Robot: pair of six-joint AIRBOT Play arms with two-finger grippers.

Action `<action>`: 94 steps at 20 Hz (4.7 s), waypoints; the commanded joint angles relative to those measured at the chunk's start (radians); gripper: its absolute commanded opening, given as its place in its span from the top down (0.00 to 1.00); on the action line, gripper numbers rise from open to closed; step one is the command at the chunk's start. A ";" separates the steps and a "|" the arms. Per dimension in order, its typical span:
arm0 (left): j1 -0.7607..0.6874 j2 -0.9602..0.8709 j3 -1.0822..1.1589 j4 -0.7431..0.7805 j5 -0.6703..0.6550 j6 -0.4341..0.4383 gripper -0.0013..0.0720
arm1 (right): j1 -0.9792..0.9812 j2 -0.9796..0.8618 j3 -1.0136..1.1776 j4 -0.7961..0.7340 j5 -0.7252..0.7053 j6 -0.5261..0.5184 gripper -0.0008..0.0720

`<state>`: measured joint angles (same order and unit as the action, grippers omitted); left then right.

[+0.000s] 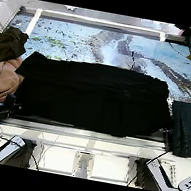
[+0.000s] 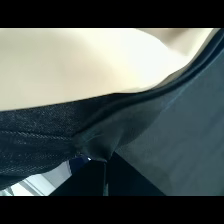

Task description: Fold the clothes and pants, and hang the long-sleeved shirts on hangers.

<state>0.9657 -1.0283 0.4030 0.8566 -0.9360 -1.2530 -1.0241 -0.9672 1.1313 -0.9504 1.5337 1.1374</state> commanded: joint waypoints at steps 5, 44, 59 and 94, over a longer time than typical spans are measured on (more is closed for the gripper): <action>0.000 -0.001 0.000 0.003 0.002 0.013 0.97 | -0.217 0.024 -0.544 0.102 -0.164 -0.034 0.26; -0.002 0.329 0.320 0.302 -0.153 0.019 0.98 | 0.095 0.218 -0.380 -0.102 -0.051 0.021 0.96; -0.647 -0.664 1.176 0.715 0.061 -0.452 0.98 | 0.511 -0.366 -0.119 0.023 -0.626 0.217 0.96; -1.246 -0.459 1.304 0.715 0.274 -0.167 0.16 | 0.258 -0.829 0.311 0.265 -0.208 -0.045 0.23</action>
<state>-0.1829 -1.4902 1.7065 1.5665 -0.6601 -1.4601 -0.7311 -1.7058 1.4395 -0.8177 1.2354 1.2064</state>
